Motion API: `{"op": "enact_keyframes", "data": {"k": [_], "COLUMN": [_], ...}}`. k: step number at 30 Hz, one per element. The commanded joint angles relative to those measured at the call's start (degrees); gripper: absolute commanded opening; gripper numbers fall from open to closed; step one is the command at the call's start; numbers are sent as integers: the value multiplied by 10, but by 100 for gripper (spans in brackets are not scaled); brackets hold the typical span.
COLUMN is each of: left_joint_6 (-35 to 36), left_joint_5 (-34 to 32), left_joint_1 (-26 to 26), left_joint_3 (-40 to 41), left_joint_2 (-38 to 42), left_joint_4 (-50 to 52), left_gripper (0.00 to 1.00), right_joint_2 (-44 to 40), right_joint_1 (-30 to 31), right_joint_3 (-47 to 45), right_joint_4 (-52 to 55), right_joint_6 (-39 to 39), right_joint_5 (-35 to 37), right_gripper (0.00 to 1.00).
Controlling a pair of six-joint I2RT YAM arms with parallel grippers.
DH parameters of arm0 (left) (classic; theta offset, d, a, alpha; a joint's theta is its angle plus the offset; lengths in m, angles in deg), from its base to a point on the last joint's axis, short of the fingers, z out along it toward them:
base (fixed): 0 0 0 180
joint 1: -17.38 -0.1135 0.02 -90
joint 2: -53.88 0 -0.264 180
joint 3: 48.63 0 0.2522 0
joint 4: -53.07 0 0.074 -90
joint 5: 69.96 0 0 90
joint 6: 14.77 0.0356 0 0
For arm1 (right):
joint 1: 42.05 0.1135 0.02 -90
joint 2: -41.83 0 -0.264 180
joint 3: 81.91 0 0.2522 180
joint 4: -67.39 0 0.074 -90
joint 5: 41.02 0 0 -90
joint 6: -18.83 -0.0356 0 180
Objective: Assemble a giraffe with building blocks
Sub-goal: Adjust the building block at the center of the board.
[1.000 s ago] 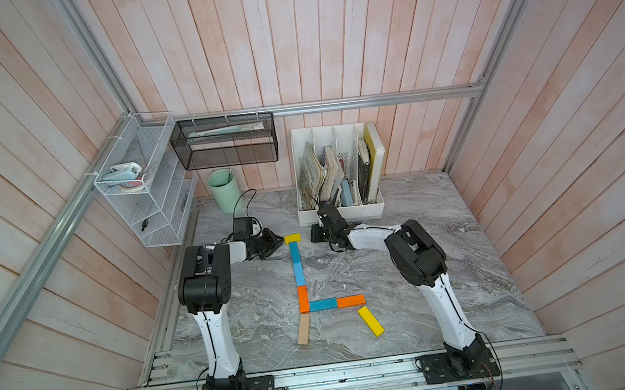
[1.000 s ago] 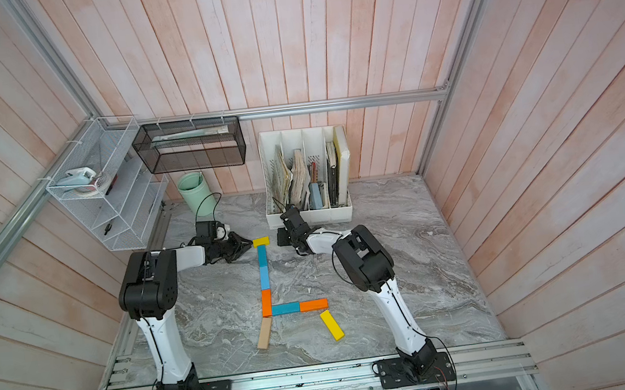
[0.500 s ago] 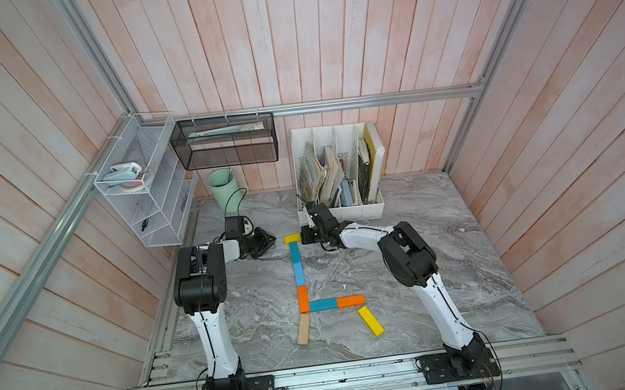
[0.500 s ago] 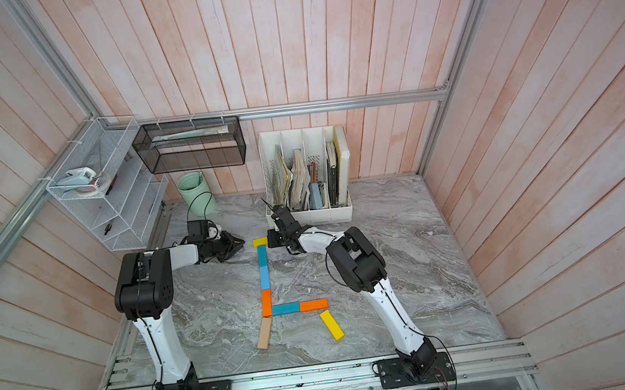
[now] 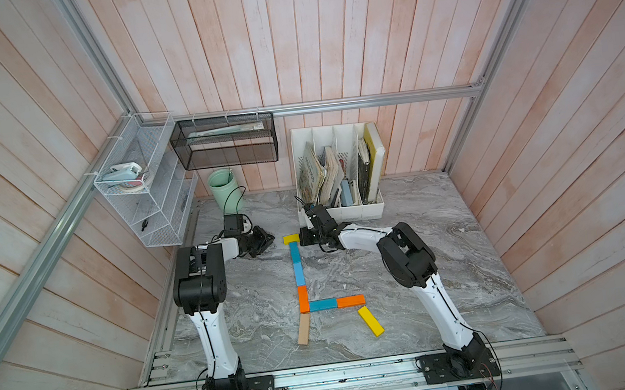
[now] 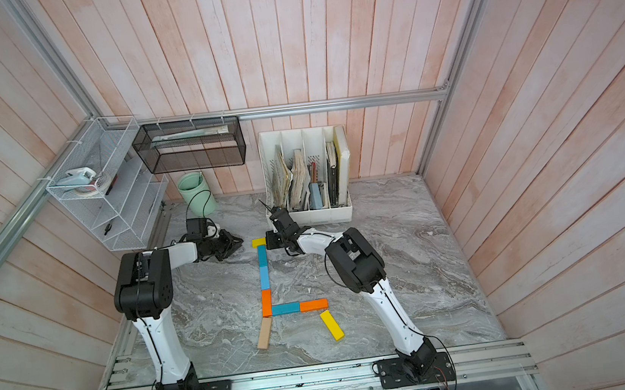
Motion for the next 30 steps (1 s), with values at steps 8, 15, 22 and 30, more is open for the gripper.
{"op": "enact_keyframes", "data": {"k": [8,15,22,30], "left_joint_6": [-15,-9,-11,-13], "left_joint_5": [18,17,18,18], "left_joint_1": [11,11,11,11], "left_joint_3": [-15,-13,-18,-17], "left_joint_2": [-26,-24,-24,-22], "left_joint_4": [-25,-21,-21,-21], "left_gripper": [20,20,20,20], "right_joint_2": [60,54,43,40], "right_joint_1": [1,4,7,10], "right_joint_3": [38,24,7,8], "right_joint_4": [83,71,64,67], "right_joint_6": [-15,-13,-12,-11], "right_joint_5": [25,16,13,12], "right_gripper": [0,0,0,0]}}
